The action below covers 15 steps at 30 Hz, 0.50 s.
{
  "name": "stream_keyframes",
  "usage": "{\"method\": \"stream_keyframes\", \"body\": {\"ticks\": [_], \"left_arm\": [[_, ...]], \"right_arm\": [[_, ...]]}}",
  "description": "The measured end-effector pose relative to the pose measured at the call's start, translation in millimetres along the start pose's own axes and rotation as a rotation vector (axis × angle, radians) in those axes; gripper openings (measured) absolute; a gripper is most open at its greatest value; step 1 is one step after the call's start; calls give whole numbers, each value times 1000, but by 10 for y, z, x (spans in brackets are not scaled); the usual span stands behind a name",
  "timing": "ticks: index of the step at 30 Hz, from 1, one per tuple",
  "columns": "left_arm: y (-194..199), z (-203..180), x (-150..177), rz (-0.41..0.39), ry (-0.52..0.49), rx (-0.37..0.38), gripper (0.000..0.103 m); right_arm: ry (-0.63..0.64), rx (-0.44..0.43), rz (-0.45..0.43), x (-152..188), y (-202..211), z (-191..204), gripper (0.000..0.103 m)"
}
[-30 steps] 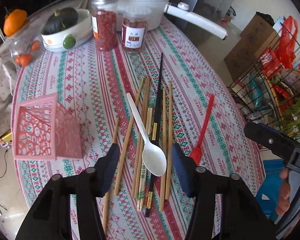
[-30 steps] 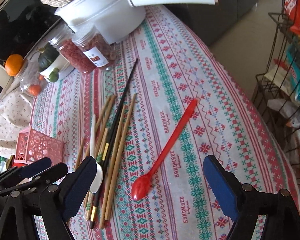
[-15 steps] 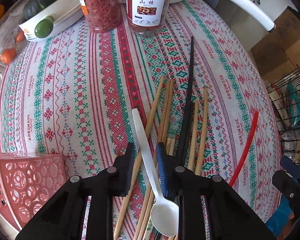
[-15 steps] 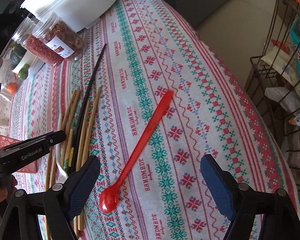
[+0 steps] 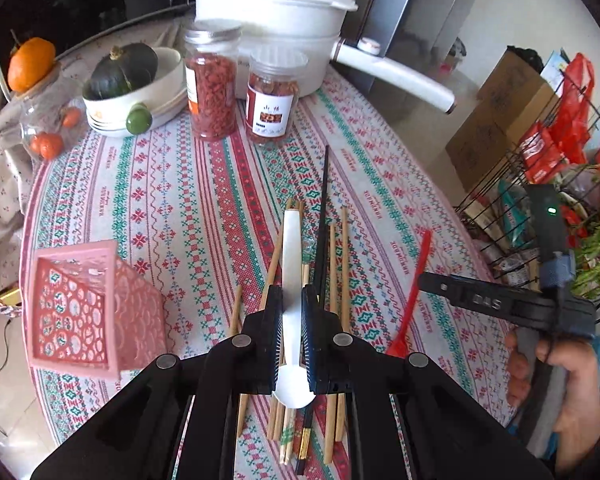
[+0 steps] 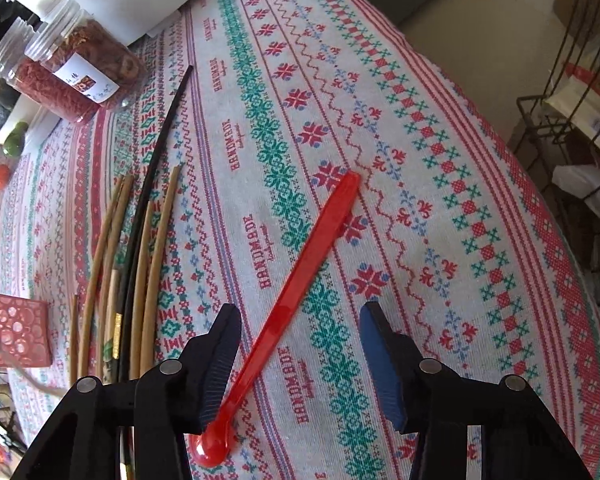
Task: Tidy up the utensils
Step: 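Grasp the white spoon with the left tool while the right tool grasps the red spoon, then lift the white spoon into the pink basket and open the left tool while the right lifts the red spoon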
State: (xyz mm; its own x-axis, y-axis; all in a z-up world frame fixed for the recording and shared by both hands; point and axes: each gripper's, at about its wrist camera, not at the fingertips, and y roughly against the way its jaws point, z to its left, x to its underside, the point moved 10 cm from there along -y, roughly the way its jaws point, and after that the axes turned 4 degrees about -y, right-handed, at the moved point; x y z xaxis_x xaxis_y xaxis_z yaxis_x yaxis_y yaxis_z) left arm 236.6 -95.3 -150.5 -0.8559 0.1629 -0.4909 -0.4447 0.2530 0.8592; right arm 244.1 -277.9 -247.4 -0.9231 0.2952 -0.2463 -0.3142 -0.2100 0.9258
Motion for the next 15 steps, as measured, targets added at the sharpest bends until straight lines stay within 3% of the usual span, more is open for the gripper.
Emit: {"method": "stream_keyframes", "body": {"ticks": [2, 6, 7, 8, 15], "left_arm": [[173, 30, 74, -41, -2, 5, 10], [436, 69, 199, -109, -16, 11, 10], [504, 108, 225, -126, -13, 16, 10], [544, 128, 233, -138, -11, 21, 10], [927, 363, 216, -229, -2, 26, 10]], "right_arm": [[12, 34, 7, 1, -80, 27, 48], [46, 112, -33, -55, -106, 40, 18], [42, 103, -38, -65, -114, 50, 14], [33, 86, -34, -65, -121, 55, 3], [15, 19, -44, -39, 25, 76, 1]]}}
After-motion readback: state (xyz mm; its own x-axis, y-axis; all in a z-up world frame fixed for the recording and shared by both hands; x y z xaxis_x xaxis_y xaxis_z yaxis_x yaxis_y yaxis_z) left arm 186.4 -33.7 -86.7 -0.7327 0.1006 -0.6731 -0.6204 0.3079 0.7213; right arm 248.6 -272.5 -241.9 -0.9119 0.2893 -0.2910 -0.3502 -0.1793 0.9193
